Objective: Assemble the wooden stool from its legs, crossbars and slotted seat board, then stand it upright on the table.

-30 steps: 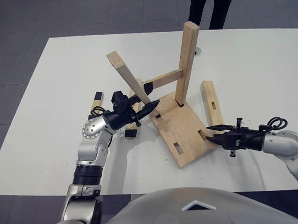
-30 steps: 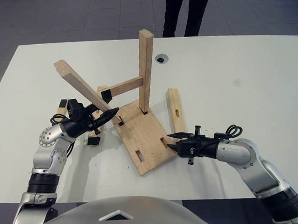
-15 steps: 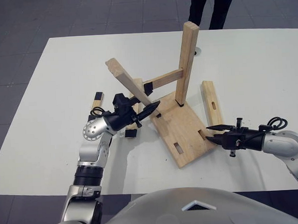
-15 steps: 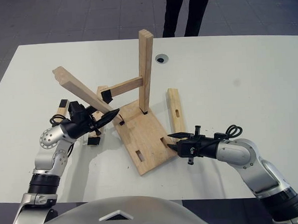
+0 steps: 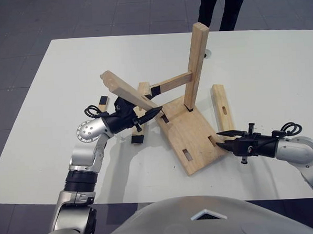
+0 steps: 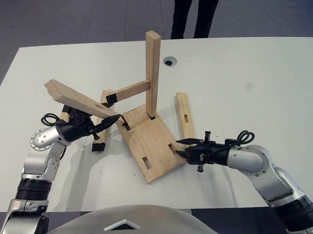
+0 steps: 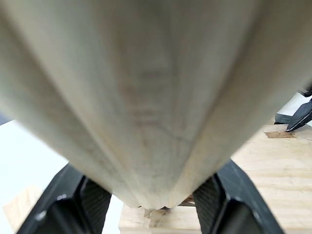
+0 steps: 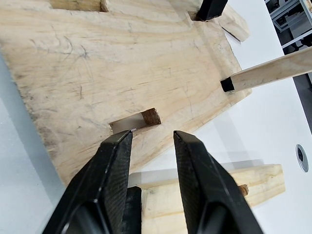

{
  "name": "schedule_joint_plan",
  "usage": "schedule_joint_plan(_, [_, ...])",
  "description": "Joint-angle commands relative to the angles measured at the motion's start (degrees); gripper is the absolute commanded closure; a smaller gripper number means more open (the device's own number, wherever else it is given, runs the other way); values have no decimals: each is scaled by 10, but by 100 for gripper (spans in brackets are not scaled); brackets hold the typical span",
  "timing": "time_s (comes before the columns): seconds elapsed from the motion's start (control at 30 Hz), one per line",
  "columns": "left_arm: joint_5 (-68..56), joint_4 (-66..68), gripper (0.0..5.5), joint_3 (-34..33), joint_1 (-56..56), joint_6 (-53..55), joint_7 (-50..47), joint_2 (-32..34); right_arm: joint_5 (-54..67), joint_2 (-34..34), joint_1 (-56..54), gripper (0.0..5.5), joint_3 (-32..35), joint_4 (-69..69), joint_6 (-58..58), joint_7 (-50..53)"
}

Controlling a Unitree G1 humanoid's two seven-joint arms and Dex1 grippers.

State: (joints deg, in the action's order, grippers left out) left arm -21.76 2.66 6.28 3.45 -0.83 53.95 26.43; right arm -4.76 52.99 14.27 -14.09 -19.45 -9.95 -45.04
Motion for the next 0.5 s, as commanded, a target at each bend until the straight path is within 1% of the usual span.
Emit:
schedule_joint_plan(0.03, [-10,-8,345,8,-30,79,0,9,-69,27,52,393,-33,93,83,-21])
schedule_joint_plan(0.13, [-48,-52,345,-15,-25,112,-13,10,-69,27,52,393,-34,93,82,-22])
schedule_joint_plan(0.23, [-59,-89,345,-25,-22,142,-30,12,-69,27,53,393,-35,93,82,-21])
schedule_joint_plan(0.37, [-29,-105,345,-14,-23,171,-56,16,-69,28,53,393,-35,94,81,-21])
schedule_joint_plan(0.5, [9,-97,345,-3,-18,171,-69,22,-68,28,55,393,-34,92,82,-19])
